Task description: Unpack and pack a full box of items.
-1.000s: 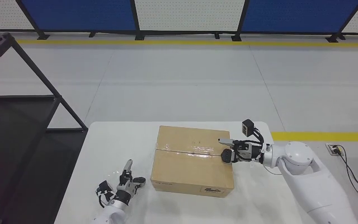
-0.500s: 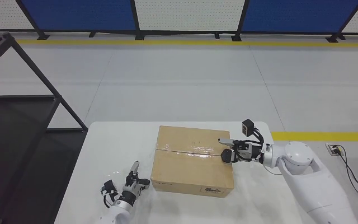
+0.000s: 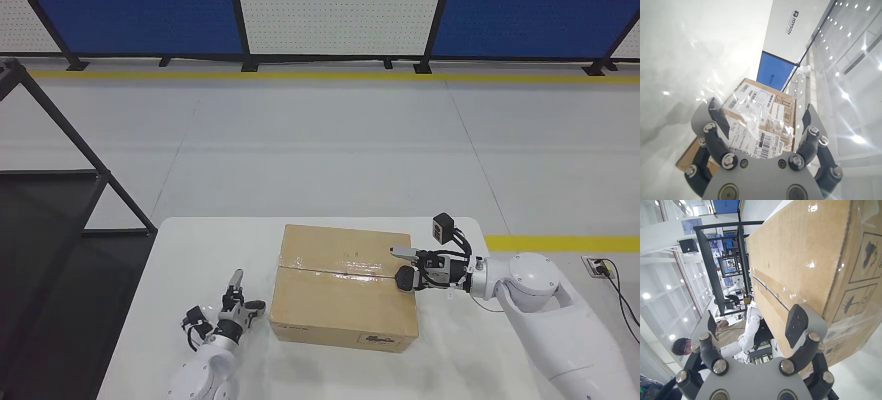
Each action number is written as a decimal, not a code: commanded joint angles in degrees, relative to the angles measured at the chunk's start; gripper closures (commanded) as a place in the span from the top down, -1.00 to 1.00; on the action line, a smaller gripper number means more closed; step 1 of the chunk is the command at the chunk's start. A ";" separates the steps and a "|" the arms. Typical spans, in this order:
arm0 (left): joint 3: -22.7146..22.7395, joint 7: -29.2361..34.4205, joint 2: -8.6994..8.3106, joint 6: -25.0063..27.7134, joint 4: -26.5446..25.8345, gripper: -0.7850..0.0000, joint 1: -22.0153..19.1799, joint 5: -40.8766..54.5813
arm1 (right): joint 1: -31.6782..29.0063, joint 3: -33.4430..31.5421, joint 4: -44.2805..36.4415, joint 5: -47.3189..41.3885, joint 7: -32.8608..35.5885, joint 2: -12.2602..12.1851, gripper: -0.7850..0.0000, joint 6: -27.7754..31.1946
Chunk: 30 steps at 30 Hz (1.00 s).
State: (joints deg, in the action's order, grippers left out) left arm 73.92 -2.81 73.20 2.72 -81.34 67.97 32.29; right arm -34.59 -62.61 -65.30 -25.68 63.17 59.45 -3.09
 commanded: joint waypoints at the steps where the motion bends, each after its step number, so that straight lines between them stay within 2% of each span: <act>1: 0.62 -1.05 0.18 2.32 0.23 1.00 0.14 0.68 | 0.00 0.00 0.00 0.00 0.00 0.00 1.00 0.00; 6: 1.08 -2.24 0.68 6.28 1.20 1.00 -0.29 1.38 | 0.00 0.00 0.00 0.00 0.00 0.00 1.00 0.00; 12: 1.81 -3.10 1.25 8.57 1.40 1.00 -1.38 3.28 | 0.00 0.00 0.00 0.00 0.00 0.00 1.00 0.00; 17: 2.61 -4.35 1.53 11.52 -1.50 1.00 -0.85 2.17 | 0.00 0.00 0.00 0.00 0.00 0.00 1.00 0.00; 30: 4.32 -6.61 2.17 14.80 -9.51 1.00 0.88 -0.90 | 0.00 0.00 0.00 0.00 0.00 0.00 1.00 0.00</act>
State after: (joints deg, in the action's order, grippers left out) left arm 78.09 -9.39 75.33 17.47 -90.23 68.75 31.44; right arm -34.59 -62.61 -65.30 -25.68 63.17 59.45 -3.09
